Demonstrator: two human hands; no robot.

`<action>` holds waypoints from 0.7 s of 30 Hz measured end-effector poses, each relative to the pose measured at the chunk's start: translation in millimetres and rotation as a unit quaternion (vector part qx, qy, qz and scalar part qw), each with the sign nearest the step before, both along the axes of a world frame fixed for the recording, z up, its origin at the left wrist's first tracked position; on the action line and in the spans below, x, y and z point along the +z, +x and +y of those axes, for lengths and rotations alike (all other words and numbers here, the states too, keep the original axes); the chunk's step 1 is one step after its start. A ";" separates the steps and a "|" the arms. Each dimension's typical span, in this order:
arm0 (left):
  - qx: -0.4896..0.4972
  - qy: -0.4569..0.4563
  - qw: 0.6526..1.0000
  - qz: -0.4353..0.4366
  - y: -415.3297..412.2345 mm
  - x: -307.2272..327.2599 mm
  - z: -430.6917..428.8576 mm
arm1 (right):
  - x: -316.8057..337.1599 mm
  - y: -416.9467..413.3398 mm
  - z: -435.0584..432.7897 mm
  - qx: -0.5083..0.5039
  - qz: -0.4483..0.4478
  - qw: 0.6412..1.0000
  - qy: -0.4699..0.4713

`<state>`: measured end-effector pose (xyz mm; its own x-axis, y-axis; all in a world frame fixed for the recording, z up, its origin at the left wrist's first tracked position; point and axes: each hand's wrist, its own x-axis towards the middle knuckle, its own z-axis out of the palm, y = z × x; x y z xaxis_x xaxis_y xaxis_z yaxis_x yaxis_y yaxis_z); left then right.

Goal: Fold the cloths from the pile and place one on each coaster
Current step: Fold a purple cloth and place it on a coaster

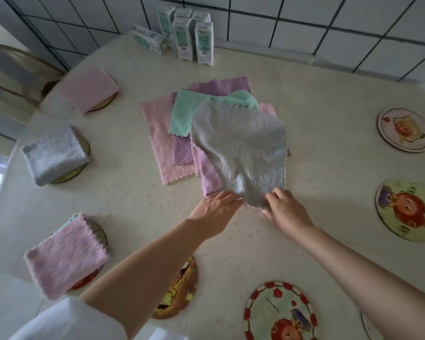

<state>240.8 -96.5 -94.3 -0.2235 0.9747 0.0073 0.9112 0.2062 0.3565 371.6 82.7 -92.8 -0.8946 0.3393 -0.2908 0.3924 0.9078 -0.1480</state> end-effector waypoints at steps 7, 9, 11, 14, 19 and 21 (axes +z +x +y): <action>0.048 -0.043 0.998 0.019 -16.2 -3.3 0.1 | -6.9 0.5 10.6 0.055 0.020 0.998 0.034; 0.076 -0.063 0.994 0.043 -21.6 -2.8 -1.3 | -3.2 -0.5 13.0 0.036 0.043 0.998 0.009; 0.096 -0.077 0.990 0.062 -28.3 -2.0 -4.2 | 4.5 -2.3 14.0 0.001 0.084 0.996 -0.027; 0.116 -0.106 0.984 0.083 -39.1 0.9 -10.0 | 16.4 -7.6 19.9 -0.068 0.130 0.987 -0.068; 0.161 -0.129 0.973 0.100 -51.9 3.6 -9.8 | 34.5 -25.3 32.8 -0.096 0.193 0.965 -0.147; 0.201 -0.122 0.966 0.105 -59.0 7.2 -6.2 | 42.1 -34.5 37.1 -0.082 0.208 0.958 -0.178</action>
<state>181.8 -102.7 -87.1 -0.6027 0.7882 -0.1247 0.7873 0.6128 0.0683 337.1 119.8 -50.7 -0.9019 0.4297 -0.0446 0.3647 0.7020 -0.6117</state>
